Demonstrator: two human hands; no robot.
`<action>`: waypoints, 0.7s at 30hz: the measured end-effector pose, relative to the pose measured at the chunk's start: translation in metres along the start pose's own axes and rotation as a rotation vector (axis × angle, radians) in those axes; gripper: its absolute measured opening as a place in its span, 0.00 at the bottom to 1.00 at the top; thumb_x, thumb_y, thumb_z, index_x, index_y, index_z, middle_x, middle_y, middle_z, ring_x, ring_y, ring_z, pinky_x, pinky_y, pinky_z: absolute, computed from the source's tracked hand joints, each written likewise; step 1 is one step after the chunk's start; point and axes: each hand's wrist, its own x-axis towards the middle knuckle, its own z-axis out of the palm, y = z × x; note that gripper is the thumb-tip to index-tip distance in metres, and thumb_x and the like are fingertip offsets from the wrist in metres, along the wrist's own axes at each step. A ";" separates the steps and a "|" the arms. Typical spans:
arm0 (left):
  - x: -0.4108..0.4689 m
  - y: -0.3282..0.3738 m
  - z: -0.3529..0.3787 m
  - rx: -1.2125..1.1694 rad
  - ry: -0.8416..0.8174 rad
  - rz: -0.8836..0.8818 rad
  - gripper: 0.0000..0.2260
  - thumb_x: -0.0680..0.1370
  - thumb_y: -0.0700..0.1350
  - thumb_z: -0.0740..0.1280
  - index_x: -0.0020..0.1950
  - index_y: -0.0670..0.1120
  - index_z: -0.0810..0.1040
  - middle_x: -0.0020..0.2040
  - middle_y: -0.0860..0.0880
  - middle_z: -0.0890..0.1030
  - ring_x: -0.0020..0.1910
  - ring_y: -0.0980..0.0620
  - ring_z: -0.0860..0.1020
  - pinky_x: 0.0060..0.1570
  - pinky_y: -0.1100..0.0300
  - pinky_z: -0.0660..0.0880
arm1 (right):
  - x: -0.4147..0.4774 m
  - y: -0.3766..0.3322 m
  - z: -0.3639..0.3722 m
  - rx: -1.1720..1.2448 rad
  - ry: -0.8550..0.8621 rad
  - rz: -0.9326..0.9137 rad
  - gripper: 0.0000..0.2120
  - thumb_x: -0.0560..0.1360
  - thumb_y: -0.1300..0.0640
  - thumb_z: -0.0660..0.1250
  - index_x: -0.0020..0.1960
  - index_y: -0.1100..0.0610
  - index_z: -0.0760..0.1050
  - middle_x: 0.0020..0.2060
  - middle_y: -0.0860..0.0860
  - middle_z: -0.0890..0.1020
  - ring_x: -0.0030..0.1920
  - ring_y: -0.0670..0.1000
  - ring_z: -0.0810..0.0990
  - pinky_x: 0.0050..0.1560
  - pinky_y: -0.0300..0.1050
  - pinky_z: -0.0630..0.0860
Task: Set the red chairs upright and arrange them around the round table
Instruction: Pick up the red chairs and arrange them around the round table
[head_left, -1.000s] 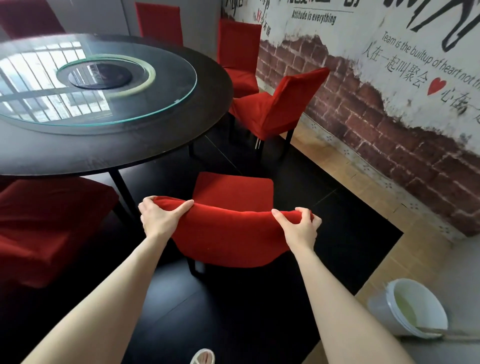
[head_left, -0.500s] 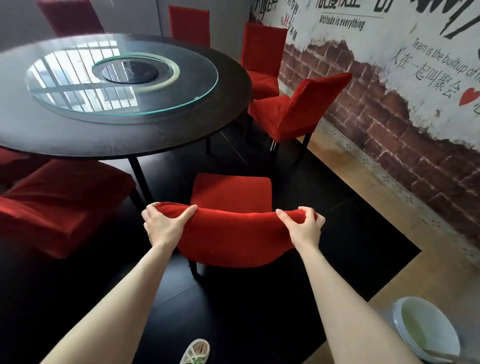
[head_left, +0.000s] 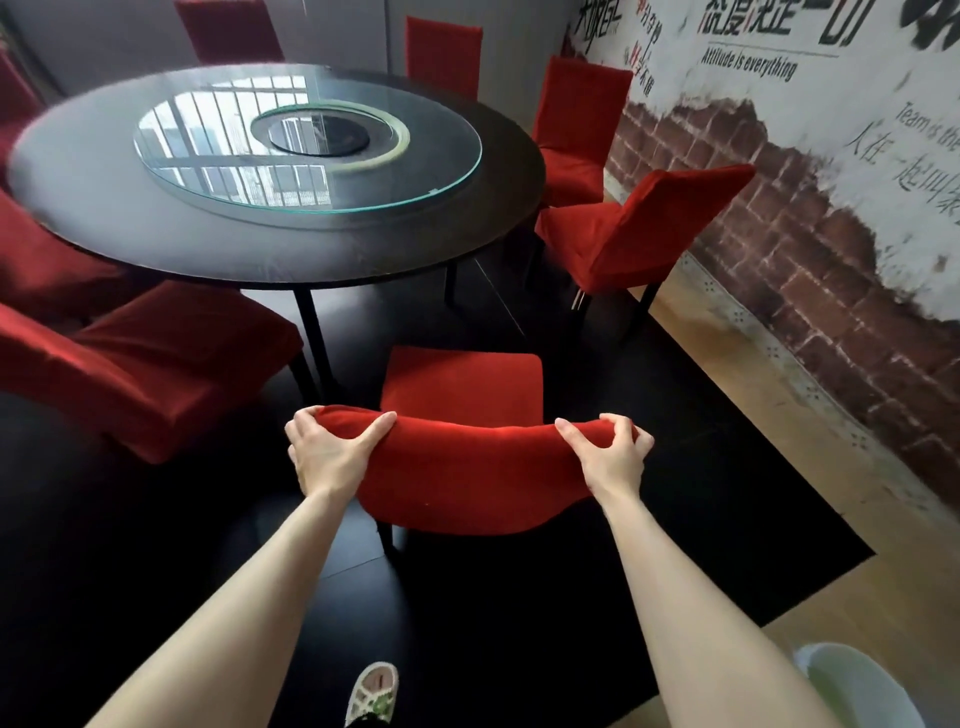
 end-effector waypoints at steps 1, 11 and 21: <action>-0.003 0.000 0.000 -0.002 0.007 -0.003 0.42 0.62 0.63 0.78 0.66 0.42 0.67 0.66 0.43 0.69 0.67 0.40 0.69 0.65 0.46 0.67 | 0.002 0.000 -0.001 -0.003 -0.007 -0.007 0.32 0.68 0.37 0.74 0.65 0.52 0.70 0.68 0.51 0.60 0.64 0.59 0.70 0.61 0.57 0.75; -0.001 -0.004 0.003 -0.056 -0.046 -0.059 0.41 0.61 0.65 0.78 0.65 0.49 0.65 0.64 0.45 0.67 0.61 0.42 0.74 0.60 0.45 0.74 | 0.009 -0.002 0.000 -0.034 -0.008 -0.011 0.34 0.68 0.36 0.73 0.68 0.51 0.68 0.69 0.53 0.58 0.64 0.61 0.70 0.56 0.52 0.74; -0.012 0.000 -0.005 -0.016 0.025 -0.027 0.39 0.62 0.61 0.79 0.63 0.43 0.67 0.63 0.42 0.70 0.61 0.39 0.74 0.62 0.48 0.69 | 0.002 0.004 0.001 -0.011 -0.003 -0.046 0.32 0.69 0.37 0.73 0.65 0.53 0.70 0.67 0.54 0.59 0.61 0.61 0.71 0.54 0.52 0.77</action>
